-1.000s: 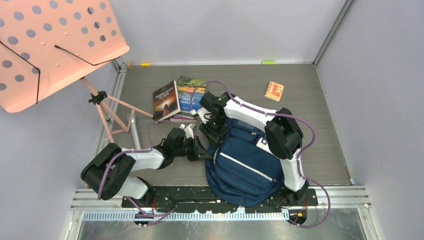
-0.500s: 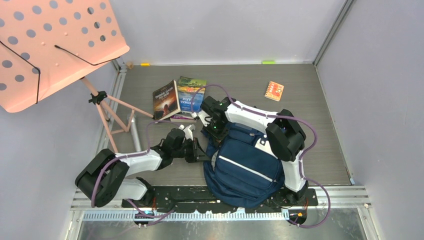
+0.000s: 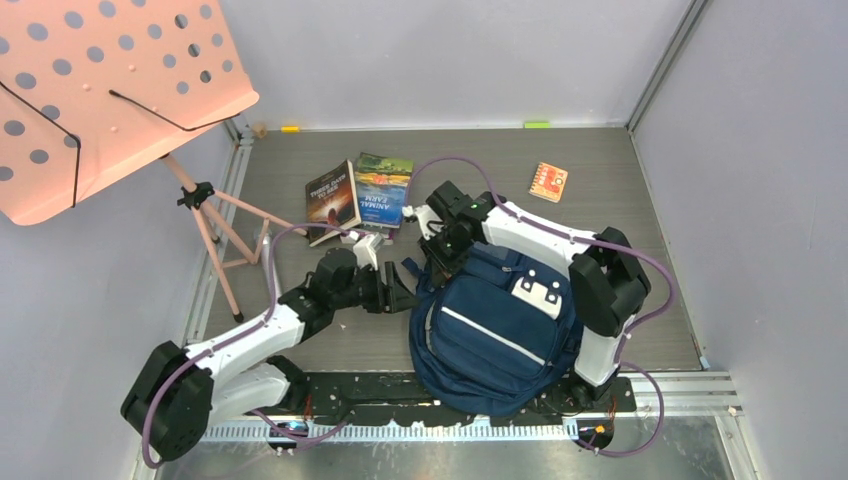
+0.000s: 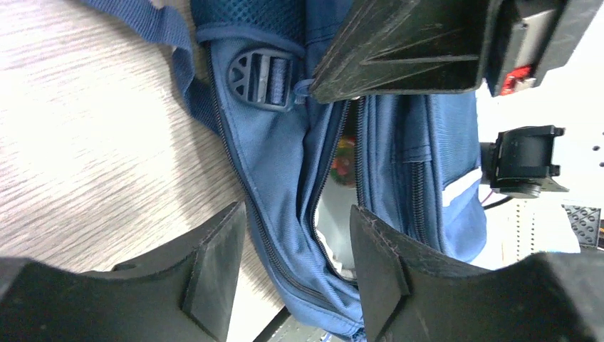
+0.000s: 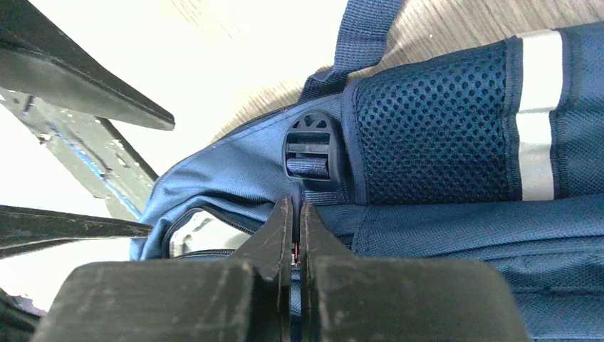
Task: Pack the student bag
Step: Zip the student bag at the center of the board.
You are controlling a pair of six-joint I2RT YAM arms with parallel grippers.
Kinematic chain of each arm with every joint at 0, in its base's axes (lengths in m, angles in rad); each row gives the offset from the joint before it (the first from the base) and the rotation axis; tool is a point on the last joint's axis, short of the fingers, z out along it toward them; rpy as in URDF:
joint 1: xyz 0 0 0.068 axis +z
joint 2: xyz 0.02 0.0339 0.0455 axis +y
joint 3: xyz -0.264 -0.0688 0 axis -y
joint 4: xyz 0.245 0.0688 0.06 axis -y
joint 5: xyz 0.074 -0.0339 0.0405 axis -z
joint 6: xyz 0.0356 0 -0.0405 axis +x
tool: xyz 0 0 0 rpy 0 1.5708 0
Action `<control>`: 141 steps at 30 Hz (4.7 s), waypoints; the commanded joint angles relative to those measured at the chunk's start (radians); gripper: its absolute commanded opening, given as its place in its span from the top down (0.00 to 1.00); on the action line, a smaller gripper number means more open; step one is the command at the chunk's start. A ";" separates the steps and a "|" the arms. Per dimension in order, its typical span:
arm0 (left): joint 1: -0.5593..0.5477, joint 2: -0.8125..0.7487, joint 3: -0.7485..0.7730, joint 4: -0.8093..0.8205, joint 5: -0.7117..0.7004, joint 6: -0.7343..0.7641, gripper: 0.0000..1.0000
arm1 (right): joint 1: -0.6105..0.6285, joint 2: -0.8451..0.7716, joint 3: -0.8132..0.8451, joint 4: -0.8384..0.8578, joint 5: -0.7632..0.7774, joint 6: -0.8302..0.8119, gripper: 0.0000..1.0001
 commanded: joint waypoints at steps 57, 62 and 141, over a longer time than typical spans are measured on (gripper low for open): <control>0.080 0.240 -0.004 0.906 0.540 -0.272 0.84 | -0.125 -0.340 -0.186 0.199 -0.680 0.066 0.99; 0.079 0.246 -0.023 0.952 0.552 -0.290 1.00 | -0.124 -0.329 -0.181 0.169 -0.692 0.055 0.99; -0.415 -0.235 0.027 -0.206 -0.295 0.361 1.00 | -0.025 0.137 0.184 0.324 0.875 0.373 1.00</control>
